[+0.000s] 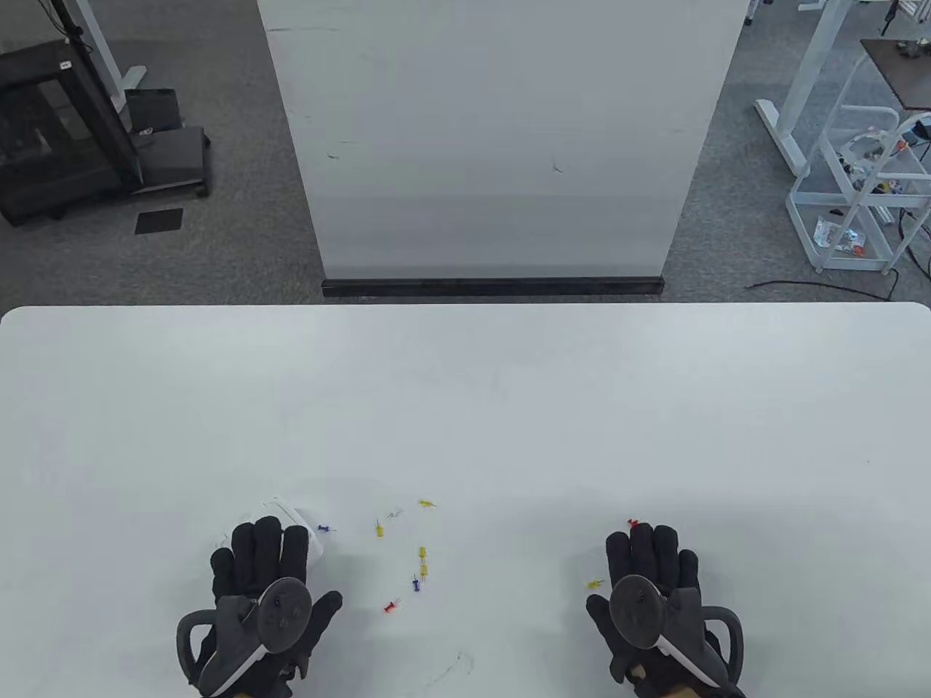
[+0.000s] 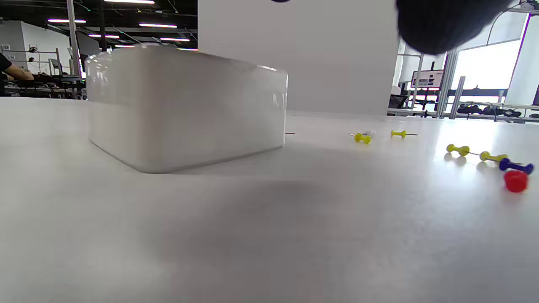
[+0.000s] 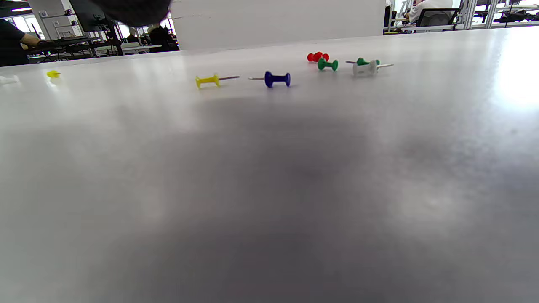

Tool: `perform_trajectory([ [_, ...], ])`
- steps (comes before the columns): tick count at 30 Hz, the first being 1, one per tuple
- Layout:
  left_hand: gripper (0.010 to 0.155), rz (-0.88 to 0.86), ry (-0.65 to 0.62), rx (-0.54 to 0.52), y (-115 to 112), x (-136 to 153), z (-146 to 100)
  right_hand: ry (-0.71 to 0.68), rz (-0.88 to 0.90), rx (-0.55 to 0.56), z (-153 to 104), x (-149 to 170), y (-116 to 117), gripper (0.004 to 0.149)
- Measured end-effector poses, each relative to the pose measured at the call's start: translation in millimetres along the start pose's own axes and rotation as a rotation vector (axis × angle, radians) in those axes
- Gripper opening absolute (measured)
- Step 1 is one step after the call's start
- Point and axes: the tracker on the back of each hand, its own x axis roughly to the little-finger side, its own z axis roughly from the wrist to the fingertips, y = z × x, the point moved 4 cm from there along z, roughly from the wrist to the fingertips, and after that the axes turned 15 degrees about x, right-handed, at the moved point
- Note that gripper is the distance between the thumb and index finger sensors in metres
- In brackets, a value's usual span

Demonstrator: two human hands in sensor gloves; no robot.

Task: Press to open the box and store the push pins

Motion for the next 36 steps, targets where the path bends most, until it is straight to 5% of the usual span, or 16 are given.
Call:
perform_trajectory([
  [17, 0.090, -0.052, -0.023, 0.025, -1.4, 5.2, 3.2, 0.015, 0.025, -0.021, -1.9, 3.2, 2.1, 0.082],
  [26, 0.095, -0.197, 0.035, 0.070, 12.3, 38.0, 12.8, 0.012, 0.042, -0.047, -2.3, 1.3, 4.3, 0.082],
  [30, 0.101, -0.180, 0.114, 0.123, 15.9, 61.4, 24.6, 0.011, 0.056, -0.045, -3.0, -0.4, 3.3, 0.082],
  [36, 0.105, -0.168, 0.094, 0.317, -9.1, 73.7, 46.8, 0.013, 0.077, -0.059, -2.5, 0.9, 3.7, 0.082],
])
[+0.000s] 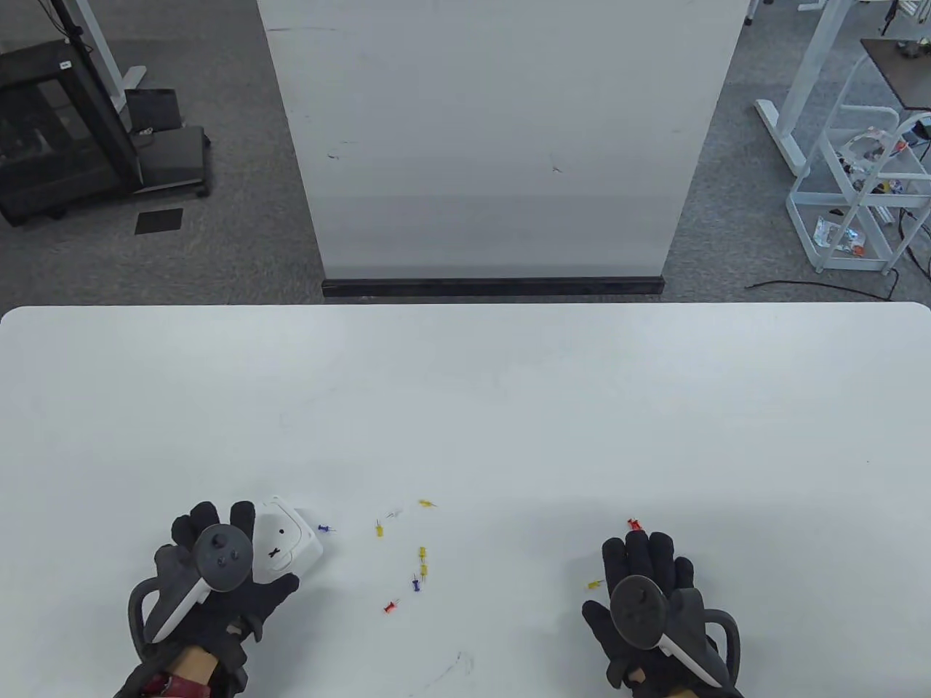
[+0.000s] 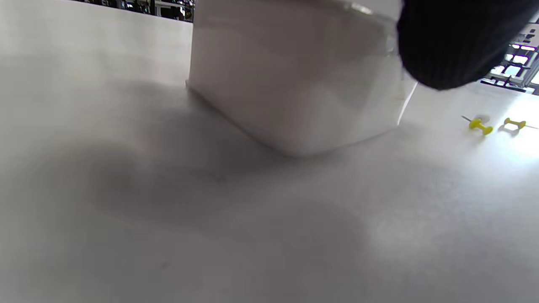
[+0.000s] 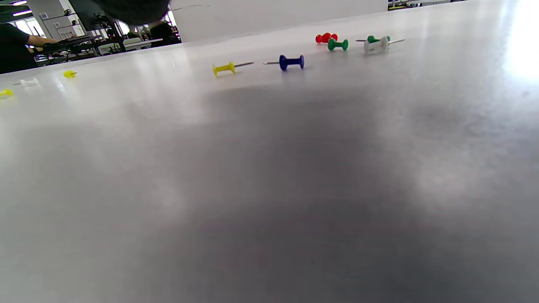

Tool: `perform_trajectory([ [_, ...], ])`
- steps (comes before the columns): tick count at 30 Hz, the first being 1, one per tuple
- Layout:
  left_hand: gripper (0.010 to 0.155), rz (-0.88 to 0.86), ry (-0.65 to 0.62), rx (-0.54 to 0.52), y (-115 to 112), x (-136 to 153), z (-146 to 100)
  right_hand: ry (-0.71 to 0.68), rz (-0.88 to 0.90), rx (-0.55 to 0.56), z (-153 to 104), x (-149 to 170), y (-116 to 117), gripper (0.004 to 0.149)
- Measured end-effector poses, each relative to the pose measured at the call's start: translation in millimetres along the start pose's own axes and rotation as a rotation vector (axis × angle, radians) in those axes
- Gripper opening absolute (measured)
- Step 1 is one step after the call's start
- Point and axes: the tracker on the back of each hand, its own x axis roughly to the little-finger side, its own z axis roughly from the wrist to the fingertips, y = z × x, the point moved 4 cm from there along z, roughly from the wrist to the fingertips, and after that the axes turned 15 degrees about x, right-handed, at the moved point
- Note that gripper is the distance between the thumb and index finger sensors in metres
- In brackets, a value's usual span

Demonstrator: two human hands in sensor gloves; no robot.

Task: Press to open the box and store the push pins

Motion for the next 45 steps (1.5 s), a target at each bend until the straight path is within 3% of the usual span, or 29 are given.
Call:
perform_trajectory([
  [2, 0.102, -0.003, 0.004, 0.038, -7.5, 4.2, 8.4, 0.001, -0.001, 0.002, 0.1, 0.2, -0.2, 0.082],
  [8, 0.101, -0.033, -0.046, -0.038, -3.1, 7.0, 9.6, 0.001, 0.013, 0.002, 0.5, 0.1, 0.3, 0.083],
  [14, 0.102, -0.085, -0.116, -0.122, 10.7, -7.4, -9.6, 0.001, 0.031, 0.000, 0.9, 0.7, 0.7, 0.083],
  [17, 0.102, -0.071, -0.210, -0.147, 20.1, -33.6, -22.3, 0.002, 0.035, -0.002, 0.9, 1.1, 0.7, 0.082],
  [25, 0.102, 0.107, -0.514, -0.116, 15.2, -151.6, -46.3, 0.010, 0.052, 0.008, 1.2, 3.9, -1.3, 0.082],
  [29, 0.102, 0.192, -0.580, -0.101, 3.4, -197.4, -49.5, 0.012, 0.055, 0.007, 1.5, 4.7, -1.6, 0.082],
  [33, 0.102, 0.248, -0.648, -0.020, -23.4, -246.1, -41.4, 0.008, 0.069, 0.000, 1.8, 4.9, -1.7, 0.082],
  [39, 0.102, 0.301, -0.656, 0.053, -55.1, -280.5, -18.9, 0.003, 0.084, 0.006, 1.6, 5.6, -3.0, 0.082],
  [45, 0.101, 0.320, -0.626, 0.116, -70.4, -284.2, -0.3, 0.000, 0.088, -0.006, 2.1, 5.4, -1.2, 0.083],
])
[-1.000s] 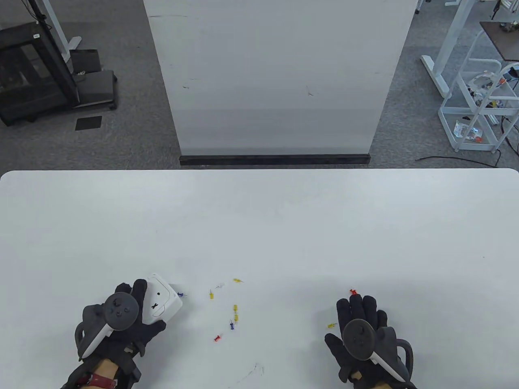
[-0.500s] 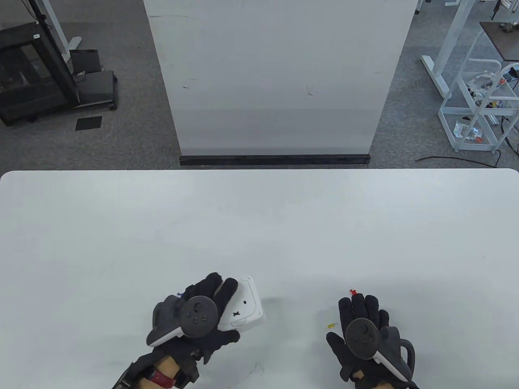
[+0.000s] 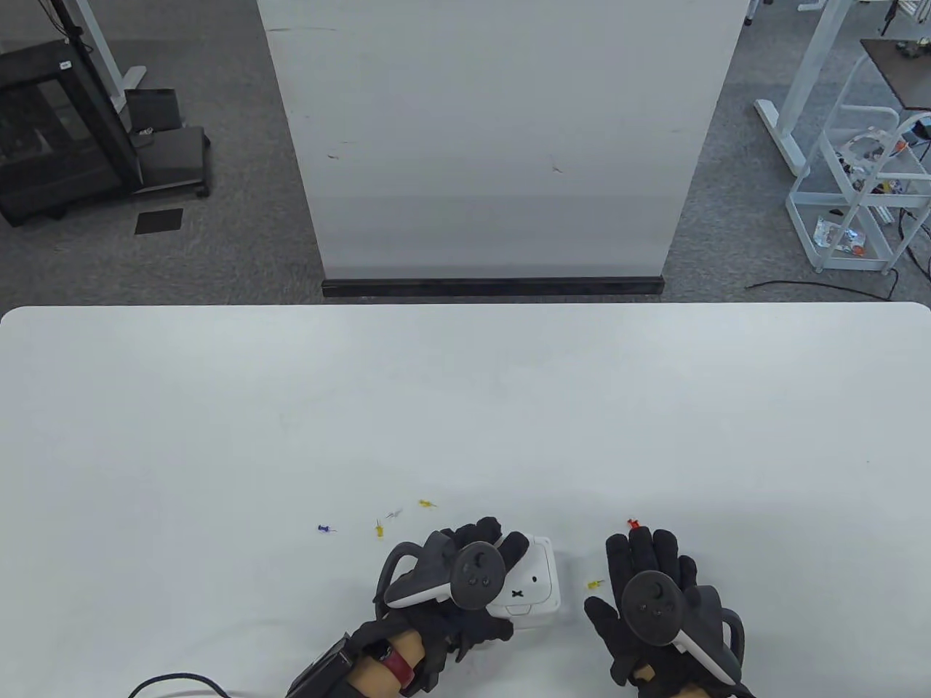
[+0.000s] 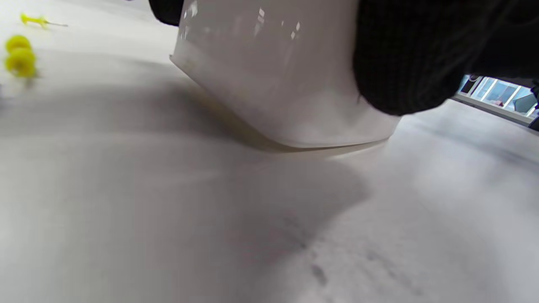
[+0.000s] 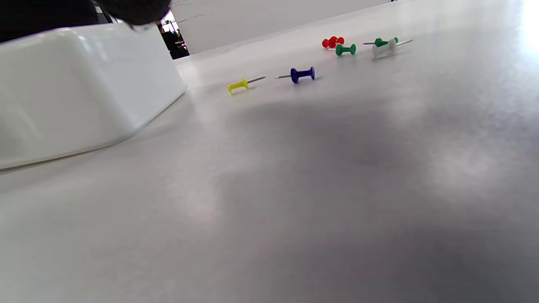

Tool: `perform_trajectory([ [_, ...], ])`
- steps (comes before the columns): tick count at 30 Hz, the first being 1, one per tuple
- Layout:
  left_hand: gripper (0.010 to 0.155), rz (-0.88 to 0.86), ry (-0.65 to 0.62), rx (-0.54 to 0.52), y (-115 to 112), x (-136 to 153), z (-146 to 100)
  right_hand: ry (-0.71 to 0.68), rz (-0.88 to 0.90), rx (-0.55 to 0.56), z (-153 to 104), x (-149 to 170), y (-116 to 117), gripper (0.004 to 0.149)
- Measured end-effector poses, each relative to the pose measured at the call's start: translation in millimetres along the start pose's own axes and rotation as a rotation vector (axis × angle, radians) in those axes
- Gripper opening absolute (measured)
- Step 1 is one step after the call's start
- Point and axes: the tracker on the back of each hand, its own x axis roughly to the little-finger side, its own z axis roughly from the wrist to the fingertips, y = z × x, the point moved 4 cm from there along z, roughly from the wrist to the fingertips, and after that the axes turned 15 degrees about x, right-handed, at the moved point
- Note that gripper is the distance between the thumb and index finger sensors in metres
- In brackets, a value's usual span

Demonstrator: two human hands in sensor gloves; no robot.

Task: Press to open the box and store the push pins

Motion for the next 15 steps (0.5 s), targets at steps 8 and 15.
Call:
perform_trajectory([
  [8, 0.098, 0.022, 0.029, 0.014, -1.4, 3.9, 0.2, 0.008, 0.002, -0.008, 0.3, 0.8, 0.7, 0.082],
  [15, 0.099, -0.008, -0.026, 0.001, 1.8, 3.9, -10.3, 0.009, 0.005, -0.015, 0.5, 0.8, 0.6, 0.082],
])
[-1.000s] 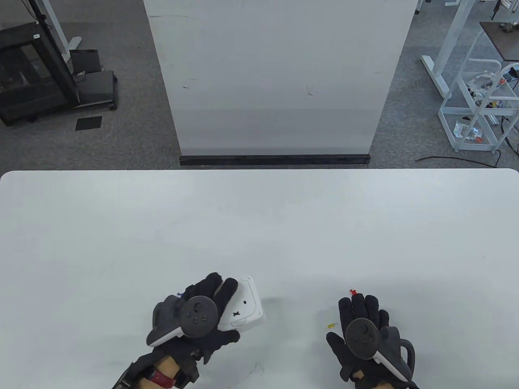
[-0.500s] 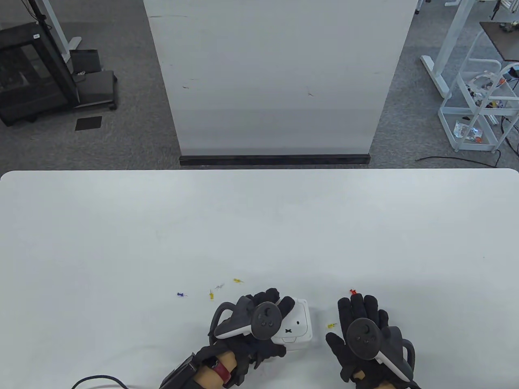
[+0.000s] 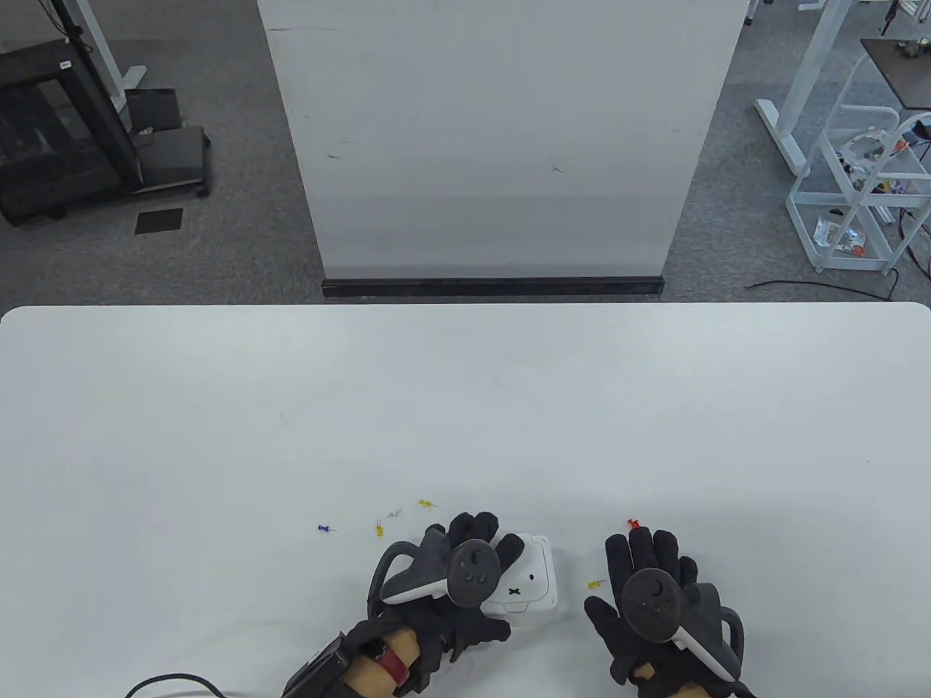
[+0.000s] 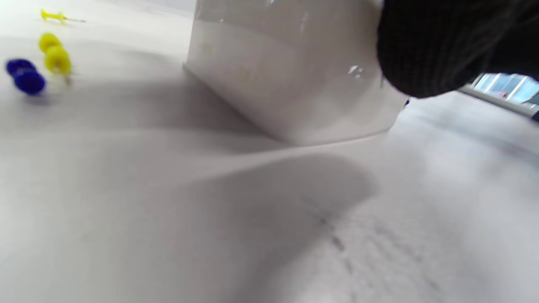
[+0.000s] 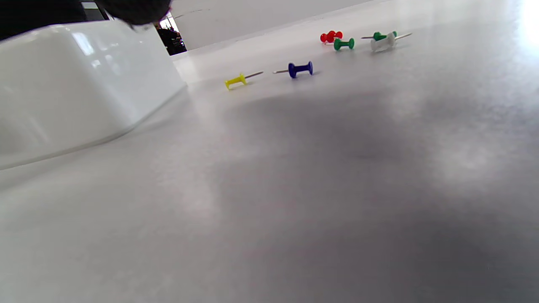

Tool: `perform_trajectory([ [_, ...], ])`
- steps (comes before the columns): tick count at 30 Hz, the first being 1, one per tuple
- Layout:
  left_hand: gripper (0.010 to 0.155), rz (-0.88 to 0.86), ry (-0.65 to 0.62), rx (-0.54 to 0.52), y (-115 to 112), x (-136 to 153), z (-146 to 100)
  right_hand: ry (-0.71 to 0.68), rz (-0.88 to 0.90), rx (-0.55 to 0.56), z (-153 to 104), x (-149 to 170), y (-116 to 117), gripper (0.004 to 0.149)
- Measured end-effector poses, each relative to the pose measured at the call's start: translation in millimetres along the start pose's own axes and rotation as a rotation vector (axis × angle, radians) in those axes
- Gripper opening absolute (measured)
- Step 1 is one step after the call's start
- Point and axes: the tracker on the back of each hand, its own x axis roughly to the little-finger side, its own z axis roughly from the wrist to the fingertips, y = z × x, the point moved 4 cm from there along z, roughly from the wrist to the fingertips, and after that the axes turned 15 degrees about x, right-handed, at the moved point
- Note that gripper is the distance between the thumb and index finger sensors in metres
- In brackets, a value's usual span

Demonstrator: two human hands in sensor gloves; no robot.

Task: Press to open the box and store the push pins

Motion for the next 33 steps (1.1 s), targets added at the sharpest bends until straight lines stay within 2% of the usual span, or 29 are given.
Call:
perform_trajectory([
  [3, 0.090, 0.017, -0.080, -0.061, 6.2, -8.3, -18.0, 0.001, 0.006, 0.003, 0.1, 0.5, -0.8, 0.082],
  [8, 0.076, 0.204, -0.133, -0.085, -0.9, -26.0, -38.9, 0.000, 0.014, -0.006, 0.6, 0.5, 0.2, 0.081],
  [13, 0.065, 0.239, -0.114, -0.074, -4.5, -25.9, -38.4, -0.004, 0.009, -0.007, -0.1, -0.4, -0.1, 0.081],
  [17, 0.064, 0.229, -0.104, -0.070, -4.7, -24.8, -36.3, -0.003, 0.013, -0.003, -0.3, -0.1, -0.3, 0.081],
  [24, 0.061, 0.345, -0.089, -0.123, -0.1, -39.7, -33.8, 0.000, 0.017, -0.019, -0.8, -0.2, 1.2, 0.081],
  [28, 0.060, 0.306, -0.110, -0.121, 3.4, -40.1, -33.4, 0.001, 0.025, -0.016, -1.7, -0.3, 0.1, 0.080],
  [30, 0.054, 0.223, -0.167, -0.147, 6.8, -37.6, -35.0, 0.001, 0.030, -0.015, -1.7, -0.3, -0.9, 0.080],
  [31, 0.050, 0.161, -0.186, -0.197, 10.6, -33.8, -37.5, 0.003, 0.040, -0.020, -1.2, 0.1, -0.8, 0.080],
  [33, 0.054, -0.030, -0.230, -0.346, 21.4, -21.4, -45.4, 0.008, 0.062, -0.028, -0.7, 0.8, -1.0, 0.080],
])
